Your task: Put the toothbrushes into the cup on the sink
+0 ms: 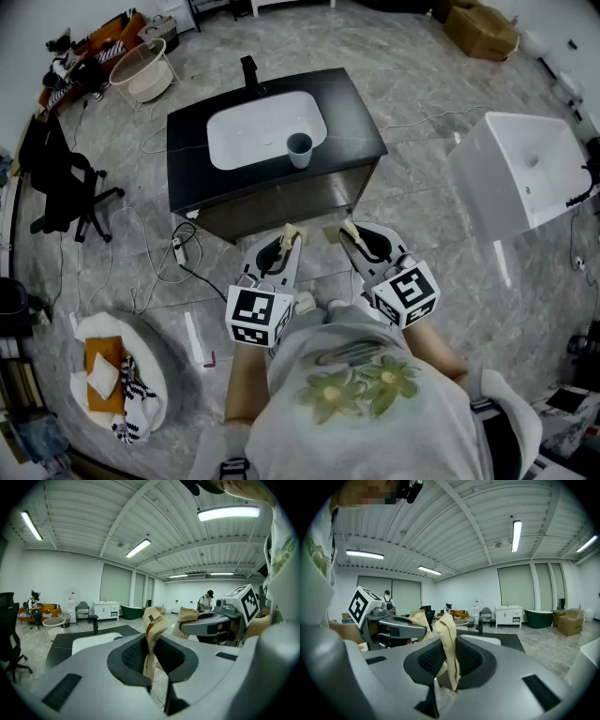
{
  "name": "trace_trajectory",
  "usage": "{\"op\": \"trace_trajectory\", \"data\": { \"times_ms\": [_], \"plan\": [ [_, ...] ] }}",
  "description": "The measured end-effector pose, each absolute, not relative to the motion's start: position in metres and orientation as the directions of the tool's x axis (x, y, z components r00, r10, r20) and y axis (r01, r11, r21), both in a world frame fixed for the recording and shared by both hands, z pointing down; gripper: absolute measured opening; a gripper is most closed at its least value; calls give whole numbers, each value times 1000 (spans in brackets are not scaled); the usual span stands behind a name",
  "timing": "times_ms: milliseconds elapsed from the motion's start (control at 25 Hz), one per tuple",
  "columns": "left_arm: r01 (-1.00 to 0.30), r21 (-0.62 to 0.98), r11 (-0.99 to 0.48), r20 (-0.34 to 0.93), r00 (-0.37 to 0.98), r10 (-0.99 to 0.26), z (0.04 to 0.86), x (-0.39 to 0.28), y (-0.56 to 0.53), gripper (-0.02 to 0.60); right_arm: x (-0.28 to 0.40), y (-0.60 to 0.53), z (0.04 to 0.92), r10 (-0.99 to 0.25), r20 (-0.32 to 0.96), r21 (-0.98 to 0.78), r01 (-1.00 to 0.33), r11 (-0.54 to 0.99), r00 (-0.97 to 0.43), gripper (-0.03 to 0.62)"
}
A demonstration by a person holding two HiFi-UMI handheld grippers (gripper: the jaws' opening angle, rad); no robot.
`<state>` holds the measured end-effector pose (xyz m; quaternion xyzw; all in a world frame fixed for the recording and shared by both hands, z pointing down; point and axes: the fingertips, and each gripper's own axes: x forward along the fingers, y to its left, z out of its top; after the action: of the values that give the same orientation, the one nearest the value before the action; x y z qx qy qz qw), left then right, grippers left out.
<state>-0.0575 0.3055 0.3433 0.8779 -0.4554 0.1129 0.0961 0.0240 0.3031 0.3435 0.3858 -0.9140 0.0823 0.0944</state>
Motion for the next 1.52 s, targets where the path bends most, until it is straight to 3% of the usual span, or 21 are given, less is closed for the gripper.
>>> {"op": "trace_trajectory", "data": {
  "times_ms": [720,1520],
  "plan": [
    [-801,96,-591,273,593,-758,362,-90,276,57,3,285,361,-751,241,-79,-784,616,-614,78],
    [-822,66,-566,251,563,-788,351,-86,151,57,26,162,360,-761,234,-84,-793,604,-605,78]
  ]
}}
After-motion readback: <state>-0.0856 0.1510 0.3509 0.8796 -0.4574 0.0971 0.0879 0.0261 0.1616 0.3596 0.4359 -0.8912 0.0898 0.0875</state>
